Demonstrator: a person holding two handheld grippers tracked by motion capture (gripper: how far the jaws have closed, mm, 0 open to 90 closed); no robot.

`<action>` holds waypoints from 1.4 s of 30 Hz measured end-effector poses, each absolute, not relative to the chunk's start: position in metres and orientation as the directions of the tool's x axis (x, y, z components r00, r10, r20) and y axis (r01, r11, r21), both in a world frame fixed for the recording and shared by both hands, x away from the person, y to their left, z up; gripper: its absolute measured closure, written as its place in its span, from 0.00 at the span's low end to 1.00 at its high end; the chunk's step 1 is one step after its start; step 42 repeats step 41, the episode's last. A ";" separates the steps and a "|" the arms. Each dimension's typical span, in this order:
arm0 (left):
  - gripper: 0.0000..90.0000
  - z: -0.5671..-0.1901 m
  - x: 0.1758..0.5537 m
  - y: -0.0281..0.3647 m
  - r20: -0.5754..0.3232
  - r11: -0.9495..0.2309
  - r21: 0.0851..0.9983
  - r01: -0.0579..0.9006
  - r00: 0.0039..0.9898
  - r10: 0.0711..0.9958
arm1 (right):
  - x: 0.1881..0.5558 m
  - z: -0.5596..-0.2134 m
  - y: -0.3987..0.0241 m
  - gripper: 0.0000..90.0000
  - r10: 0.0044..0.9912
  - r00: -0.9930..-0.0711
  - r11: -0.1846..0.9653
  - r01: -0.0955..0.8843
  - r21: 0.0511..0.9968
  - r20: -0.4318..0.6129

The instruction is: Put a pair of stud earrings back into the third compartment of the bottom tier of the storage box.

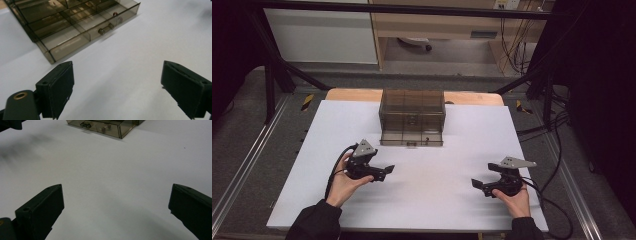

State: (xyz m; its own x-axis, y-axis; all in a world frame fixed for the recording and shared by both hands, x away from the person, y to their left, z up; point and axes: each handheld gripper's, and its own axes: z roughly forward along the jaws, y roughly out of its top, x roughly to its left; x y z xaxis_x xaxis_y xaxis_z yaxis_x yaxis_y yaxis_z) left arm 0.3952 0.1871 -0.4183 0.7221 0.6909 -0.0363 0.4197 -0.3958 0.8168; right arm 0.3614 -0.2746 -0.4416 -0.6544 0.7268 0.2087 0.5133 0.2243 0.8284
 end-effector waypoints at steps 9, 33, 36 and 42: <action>0.12 -0.429 0.382 0.214 -0.037 -0.385 0.810 0.443 0.694 0.719 | 0.362 -0.442 -0.274 0.01 0.727 -0.655 0.230 0.514 0.826 0.205; 0.12 -0.439 0.361 0.272 -0.036 -0.335 0.824 0.457 0.632 0.774 | 0.361 -0.443 -0.273 0.01 0.730 -0.651 0.232 0.522 0.821 0.207; 0.12 -0.440 0.360 0.274 -0.026 -0.344 0.820 0.457 0.630 0.776 | 0.361 -0.443 -0.274 0.01 0.729 -0.654 0.234 0.518 0.822 0.204; 0.12 -0.440 0.359 0.278 -0.024 -0.341 0.820 0.460 0.623 0.782 | 0.361 -0.443 -0.273 0.01 0.728 -0.654 0.234 0.519 0.822 0.206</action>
